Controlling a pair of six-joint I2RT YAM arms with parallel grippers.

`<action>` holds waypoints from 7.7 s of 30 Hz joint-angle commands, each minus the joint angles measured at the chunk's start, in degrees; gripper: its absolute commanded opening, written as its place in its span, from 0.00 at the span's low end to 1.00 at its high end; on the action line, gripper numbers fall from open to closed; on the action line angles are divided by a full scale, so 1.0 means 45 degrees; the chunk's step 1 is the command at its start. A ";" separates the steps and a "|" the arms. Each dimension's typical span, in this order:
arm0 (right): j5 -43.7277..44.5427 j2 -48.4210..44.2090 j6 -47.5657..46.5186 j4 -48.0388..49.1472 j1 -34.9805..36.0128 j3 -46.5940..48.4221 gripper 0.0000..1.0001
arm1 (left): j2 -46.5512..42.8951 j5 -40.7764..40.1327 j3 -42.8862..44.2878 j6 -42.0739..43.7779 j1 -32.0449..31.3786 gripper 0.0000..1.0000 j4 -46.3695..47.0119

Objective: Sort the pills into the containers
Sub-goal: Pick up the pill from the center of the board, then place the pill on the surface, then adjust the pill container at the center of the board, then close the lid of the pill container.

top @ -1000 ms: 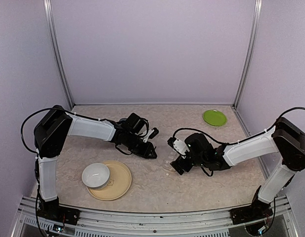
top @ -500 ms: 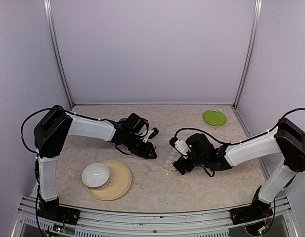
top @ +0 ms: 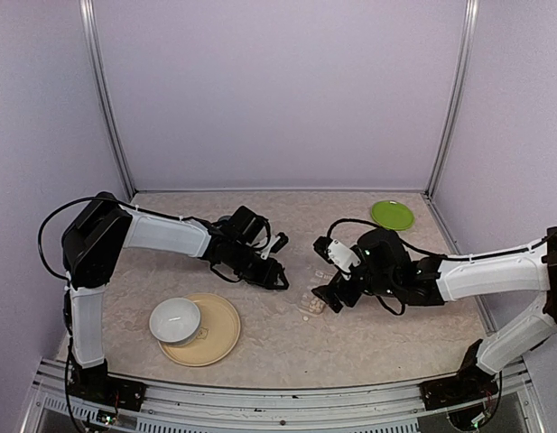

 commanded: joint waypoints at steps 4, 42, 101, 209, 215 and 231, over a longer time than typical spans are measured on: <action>-0.3153 -0.0948 0.0436 -0.0301 0.0121 -0.0798 0.86 | -0.0827 -0.0034 0.0220 -0.0276 0.0117 0.59 0.0436; -0.2575 0.3788 0.0822 0.0627 0.0930 0.0564 0.38 | -0.4107 -0.1278 -0.1543 -0.0949 0.0038 0.99 0.1042; -0.0929 0.3712 -0.0262 0.0435 -0.0277 0.2219 0.00 | -0.3908 -0.1468 -0.1762 -0.0950 -0.0098 0.99 0.1192; -0.2982 0.3730 0.0900 0.0459 -0.2696 0.0826 0.33 | -0.2673 0.2194 -0.3297 -0.1561 -0.0319 0.89 0.3987; -0.2964 0.3751 0.0934 0.0479 -0.2658 0.0815 0.33 | -0.2758 0.2055 -0.3194 -0.1292 -0.0444 0.85 0.3821; -0.2905 0.4081 0.1046 0.0480 -0.2466 0.0980 0.33 | -0.2912 0.1318 -0.2720 -0.0411 -0.1120 0.73 0.3153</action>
